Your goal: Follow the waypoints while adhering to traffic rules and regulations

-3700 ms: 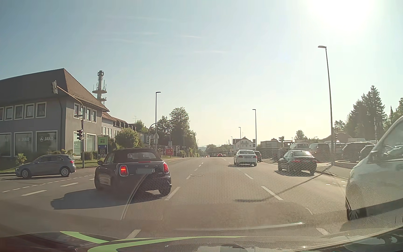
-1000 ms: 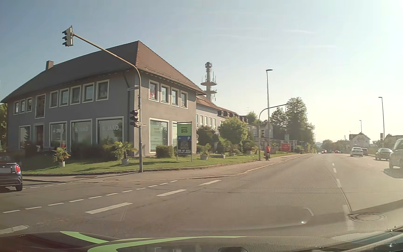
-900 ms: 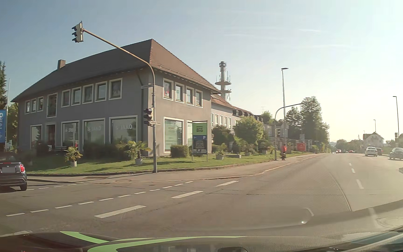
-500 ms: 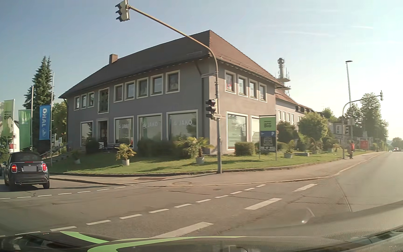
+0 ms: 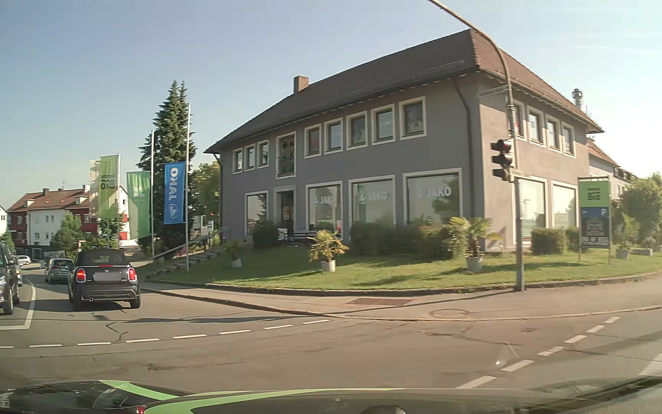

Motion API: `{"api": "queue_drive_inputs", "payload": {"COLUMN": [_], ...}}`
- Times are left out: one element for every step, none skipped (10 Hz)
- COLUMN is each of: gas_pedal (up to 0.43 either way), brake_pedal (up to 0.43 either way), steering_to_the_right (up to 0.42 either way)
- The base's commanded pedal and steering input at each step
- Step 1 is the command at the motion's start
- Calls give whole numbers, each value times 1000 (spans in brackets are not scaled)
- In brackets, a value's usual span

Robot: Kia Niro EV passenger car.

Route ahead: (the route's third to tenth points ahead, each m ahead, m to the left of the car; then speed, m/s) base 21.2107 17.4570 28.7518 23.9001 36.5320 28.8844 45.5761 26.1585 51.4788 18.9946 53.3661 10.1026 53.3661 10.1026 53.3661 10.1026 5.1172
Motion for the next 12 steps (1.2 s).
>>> {"api": "queue_drive_inputs", "payload": {"gas_pedal": [67, 67, 59, 67, 67, 67, 67, 67, 67, 67, 67, 67], "brake_pedal": [0, 0, 0, 0, 0, 0, 0, 0, 0, 0, 0, 0], "steering_to_the_right": [-409, -396, -389, -380, -371, -361, -345, -324, -302, -282, -256, -229]}}
